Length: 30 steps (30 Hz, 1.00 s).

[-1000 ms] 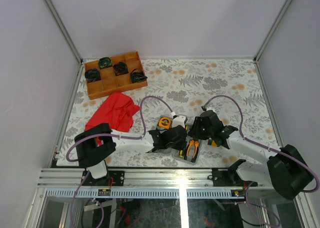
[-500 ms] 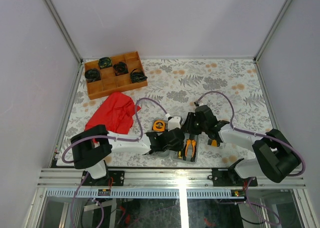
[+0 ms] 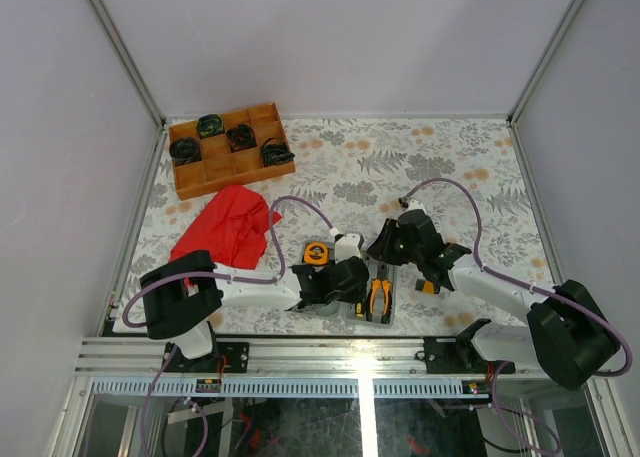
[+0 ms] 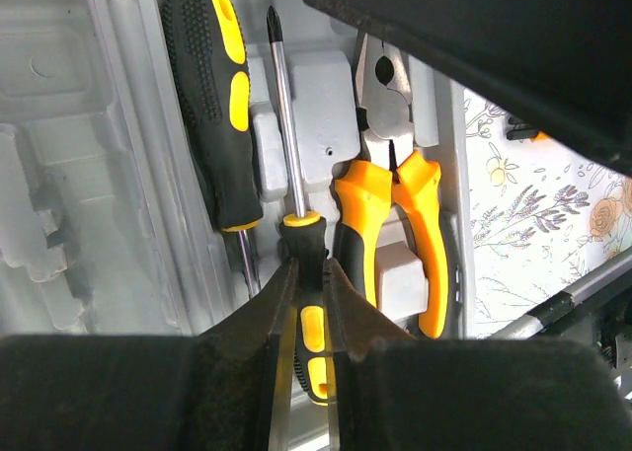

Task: Sort the tools into containers
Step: Adjust the screwdriver in the storage box.

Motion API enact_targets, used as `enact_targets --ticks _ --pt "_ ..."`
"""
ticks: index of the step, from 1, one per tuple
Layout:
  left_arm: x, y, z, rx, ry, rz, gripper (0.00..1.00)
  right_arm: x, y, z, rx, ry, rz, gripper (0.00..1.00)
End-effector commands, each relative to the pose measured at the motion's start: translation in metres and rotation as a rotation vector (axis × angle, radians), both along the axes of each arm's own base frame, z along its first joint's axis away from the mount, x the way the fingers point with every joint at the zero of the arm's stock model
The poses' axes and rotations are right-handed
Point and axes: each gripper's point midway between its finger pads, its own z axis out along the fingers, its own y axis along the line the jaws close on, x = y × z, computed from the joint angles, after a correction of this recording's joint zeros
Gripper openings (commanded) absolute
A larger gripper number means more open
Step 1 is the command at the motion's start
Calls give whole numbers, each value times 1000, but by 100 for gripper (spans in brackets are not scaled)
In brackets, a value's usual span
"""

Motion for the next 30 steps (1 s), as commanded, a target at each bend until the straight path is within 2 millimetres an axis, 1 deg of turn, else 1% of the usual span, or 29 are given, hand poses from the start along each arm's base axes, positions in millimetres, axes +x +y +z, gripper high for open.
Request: enact_targets --ticks 1,6,13,17,22,26,30 --pt "-21 41 -40 181 76 -17 0 0 -5 1 -9 6 -31 31" --pt "-22 42 -41 165 88 -7 0 -6 1 -1 3 44 0 25" --pt "-23 42 -44 150 99 -5 0 -9 5 -8 -41 83 27 19" --pt "-22 39 -43 143 98 -7 0 -10 10 -12 -41 92 44 18" --pt "-22 32 -41 114 104 -19 0 -8 12 -9 -39 81 45 17" --pt "-22 31 -42 117 103 -23 0 -8 13 -9 -39 84 55 15" --pt "-23 31 -43 123 105 -30 0 -10 16 -14 -43 103 79 14"
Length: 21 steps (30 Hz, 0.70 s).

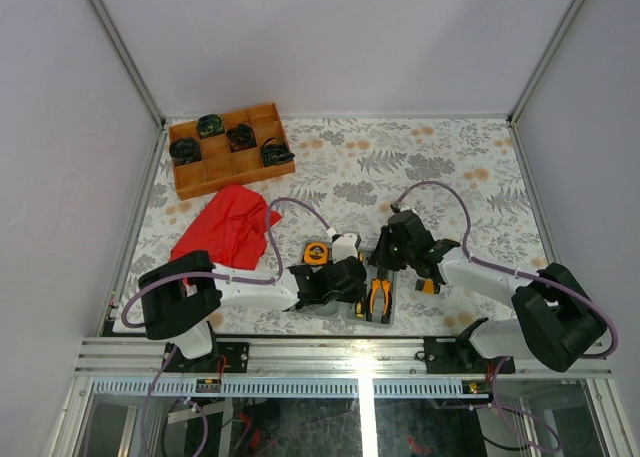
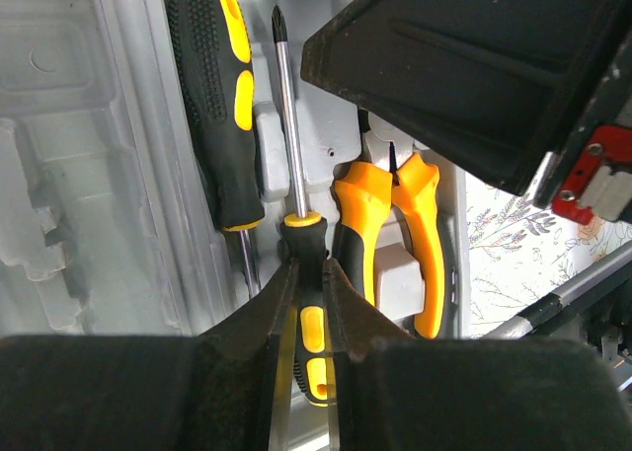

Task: Sort the tools into containers
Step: Adjust the screwdriver in the storage box.

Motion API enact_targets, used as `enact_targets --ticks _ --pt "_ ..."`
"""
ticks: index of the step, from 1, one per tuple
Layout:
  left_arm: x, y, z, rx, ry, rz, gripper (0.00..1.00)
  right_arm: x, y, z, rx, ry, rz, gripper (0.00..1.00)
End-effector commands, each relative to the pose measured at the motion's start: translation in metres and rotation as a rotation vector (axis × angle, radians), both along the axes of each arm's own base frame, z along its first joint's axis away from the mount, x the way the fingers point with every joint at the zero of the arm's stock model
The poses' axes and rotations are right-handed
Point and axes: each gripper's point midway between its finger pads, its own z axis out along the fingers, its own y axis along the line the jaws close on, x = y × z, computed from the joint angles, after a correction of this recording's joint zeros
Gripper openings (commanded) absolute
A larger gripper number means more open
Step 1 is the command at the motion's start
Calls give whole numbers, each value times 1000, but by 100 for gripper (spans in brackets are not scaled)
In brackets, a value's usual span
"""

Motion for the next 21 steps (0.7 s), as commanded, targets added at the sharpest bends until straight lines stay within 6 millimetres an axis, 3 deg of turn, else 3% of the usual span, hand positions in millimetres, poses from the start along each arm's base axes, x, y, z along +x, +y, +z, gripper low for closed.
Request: enact_targets --ticks 1,11,21 --pt "-23 31 -43 158 92 -51 0 5 15 10 25 -11 52 14" --pt "-23 33 -46 162 93 -54 0 6 19 1 2 25 78 11" --pt "-25 36 -51 159 95 -48 0 -1 -5 -22 -253 119 103 0"
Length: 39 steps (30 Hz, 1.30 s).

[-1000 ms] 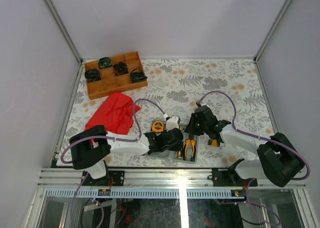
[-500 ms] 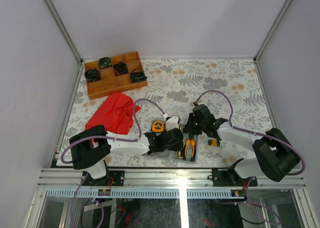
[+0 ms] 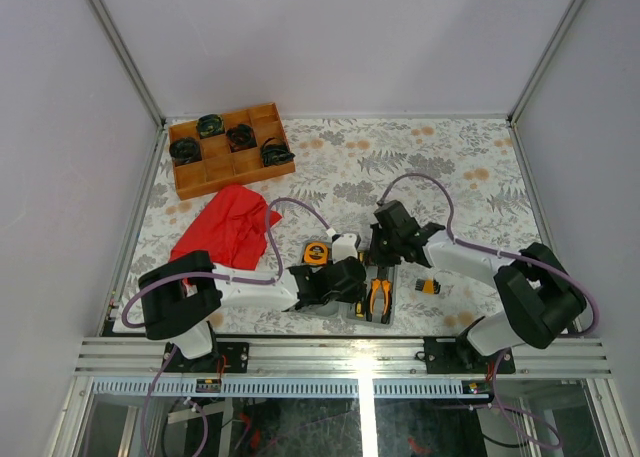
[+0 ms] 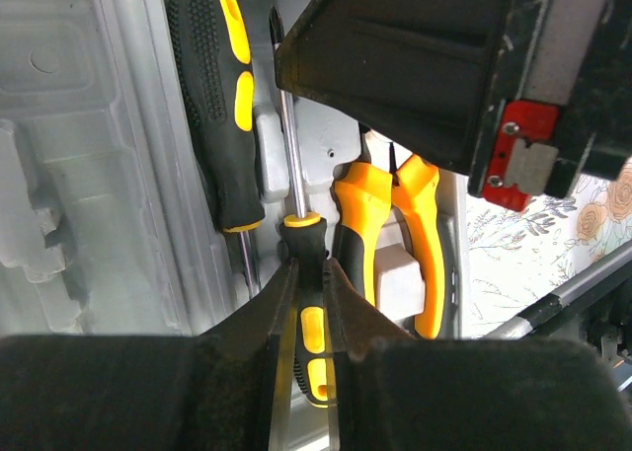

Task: Sort the tools into containers
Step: Adjust the screwdriver in the storage box.

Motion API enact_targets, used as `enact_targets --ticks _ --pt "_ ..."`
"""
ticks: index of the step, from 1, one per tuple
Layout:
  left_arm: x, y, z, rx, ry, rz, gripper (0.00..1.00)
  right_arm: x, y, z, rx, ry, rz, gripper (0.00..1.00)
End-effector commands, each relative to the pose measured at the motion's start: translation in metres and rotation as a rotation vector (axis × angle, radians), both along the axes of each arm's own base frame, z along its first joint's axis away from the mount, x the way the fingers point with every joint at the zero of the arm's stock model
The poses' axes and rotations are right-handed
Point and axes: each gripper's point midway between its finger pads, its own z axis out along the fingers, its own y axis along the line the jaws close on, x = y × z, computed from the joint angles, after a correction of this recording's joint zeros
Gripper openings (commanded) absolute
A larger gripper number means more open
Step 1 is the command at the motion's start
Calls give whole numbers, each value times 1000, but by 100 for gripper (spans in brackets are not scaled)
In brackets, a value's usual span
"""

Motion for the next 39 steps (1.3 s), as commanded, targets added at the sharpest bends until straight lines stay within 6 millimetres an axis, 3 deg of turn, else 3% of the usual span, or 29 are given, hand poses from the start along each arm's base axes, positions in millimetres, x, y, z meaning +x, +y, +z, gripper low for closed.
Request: enact_targets --ticks 1,9,14,27,39 --pt "-26 36 -51 157 100 -44 0 -3 -15 -15 -185 31 47 0" --pt "-27 40 -53 148 100 -31 0 -11 -18 -43 -376 129 145 0" --pt "-24 30 -49 114 95 -27 0 -20 -16 -60 -423 195 197 0" --pt "-32 30 -50 76 96 -66 0 -65 -43 -127 -557 456 289 0" --pt "-38 49 -46 17 107 -25 0 -97 -67 -153 -684 609 318 0"
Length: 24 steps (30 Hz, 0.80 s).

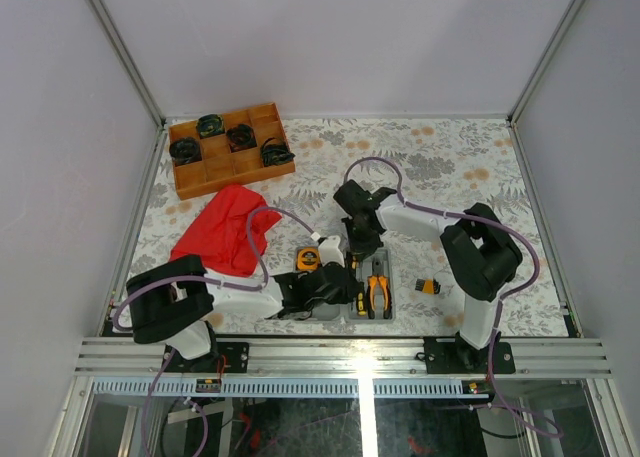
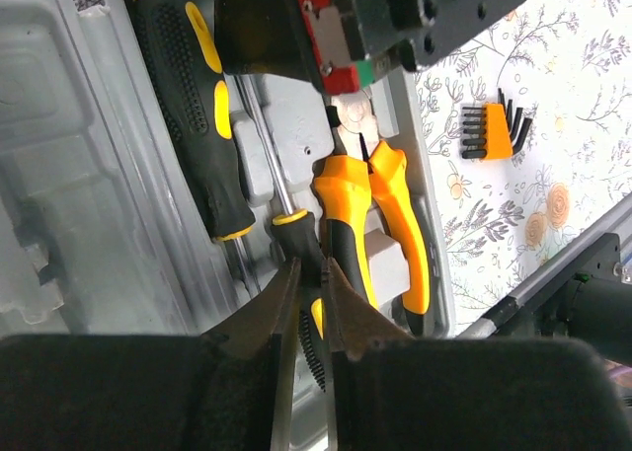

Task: Sort the tools into containers
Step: Adjust the screwdriver in the storage box.

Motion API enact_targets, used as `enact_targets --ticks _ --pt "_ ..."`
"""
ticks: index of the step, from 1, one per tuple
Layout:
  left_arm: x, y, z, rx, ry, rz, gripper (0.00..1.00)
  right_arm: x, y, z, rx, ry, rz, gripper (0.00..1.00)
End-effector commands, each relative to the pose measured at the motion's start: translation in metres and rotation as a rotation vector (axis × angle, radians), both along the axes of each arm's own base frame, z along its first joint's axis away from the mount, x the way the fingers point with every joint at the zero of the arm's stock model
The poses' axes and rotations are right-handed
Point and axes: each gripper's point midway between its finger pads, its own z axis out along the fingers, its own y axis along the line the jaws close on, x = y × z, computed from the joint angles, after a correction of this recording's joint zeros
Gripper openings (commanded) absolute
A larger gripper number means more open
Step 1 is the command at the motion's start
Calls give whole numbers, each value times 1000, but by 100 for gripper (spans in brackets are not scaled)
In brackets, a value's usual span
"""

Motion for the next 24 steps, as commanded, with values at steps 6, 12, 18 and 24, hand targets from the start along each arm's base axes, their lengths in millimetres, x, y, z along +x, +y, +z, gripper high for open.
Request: enact_targets --ticks 6,12,18,24 --pt "-39 52 -53 176 145 -53 0 -119 -81 -135 -353 408 57 0" --pt "-33 68 -50 216 131 -30 0 -102 -62 -105 -219 259 -2 0" --pt "-31 86 -52 295 114 -41 0 -66 -25 -46 -31 73 -40 0" --pt "-29 100 -55 356 106 -61 0 -56 -23 -20 6 -5 -63 0"
